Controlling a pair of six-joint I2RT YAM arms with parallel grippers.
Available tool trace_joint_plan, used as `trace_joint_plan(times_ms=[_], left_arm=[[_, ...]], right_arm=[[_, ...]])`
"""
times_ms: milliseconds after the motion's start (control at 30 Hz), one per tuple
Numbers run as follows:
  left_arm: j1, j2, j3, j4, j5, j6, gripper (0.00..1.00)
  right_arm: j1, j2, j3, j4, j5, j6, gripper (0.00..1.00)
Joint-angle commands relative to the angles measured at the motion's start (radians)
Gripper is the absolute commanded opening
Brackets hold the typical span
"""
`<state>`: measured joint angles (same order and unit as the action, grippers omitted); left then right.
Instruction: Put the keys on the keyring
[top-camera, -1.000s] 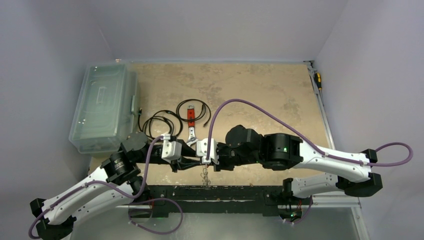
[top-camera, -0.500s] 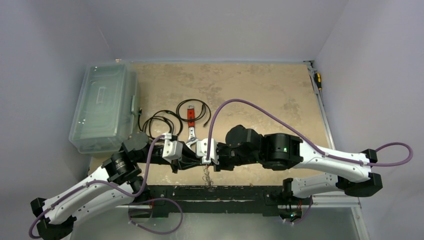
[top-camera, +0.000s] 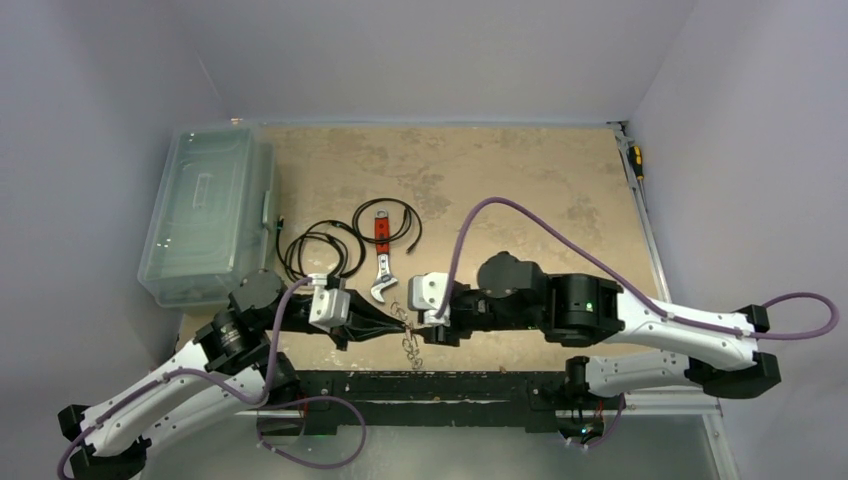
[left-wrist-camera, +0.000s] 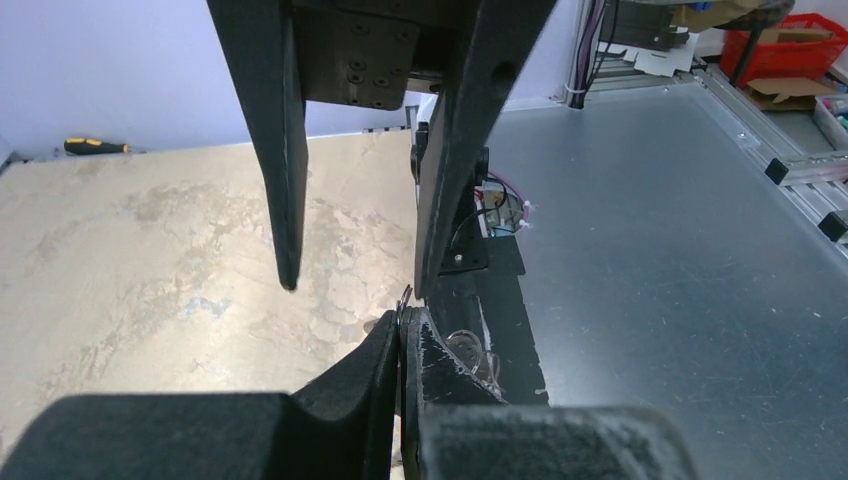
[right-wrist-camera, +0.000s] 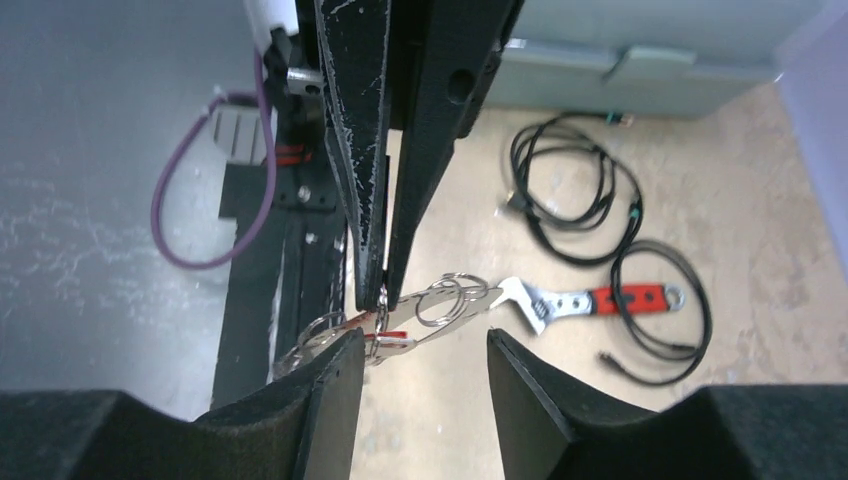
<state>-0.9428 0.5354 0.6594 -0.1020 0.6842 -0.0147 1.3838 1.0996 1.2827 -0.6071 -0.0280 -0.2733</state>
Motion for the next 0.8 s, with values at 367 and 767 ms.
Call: trace_joint_plan(times_ms=[367, 767], left_arm=[[0.005, -0.048, -0.024, 0.119, 0.055, -0.047, 0.0], [0.01, -0.057, -0.026, 0.104, 0.012, -0.044, 0.0]], right_arm=[[0.002, -0.184, -0.234, 0.349, -0.08, 0.051, 0.49], [0.002, -0.139, -0.234, 0.355, -0.086, 0.101, 0.48]])
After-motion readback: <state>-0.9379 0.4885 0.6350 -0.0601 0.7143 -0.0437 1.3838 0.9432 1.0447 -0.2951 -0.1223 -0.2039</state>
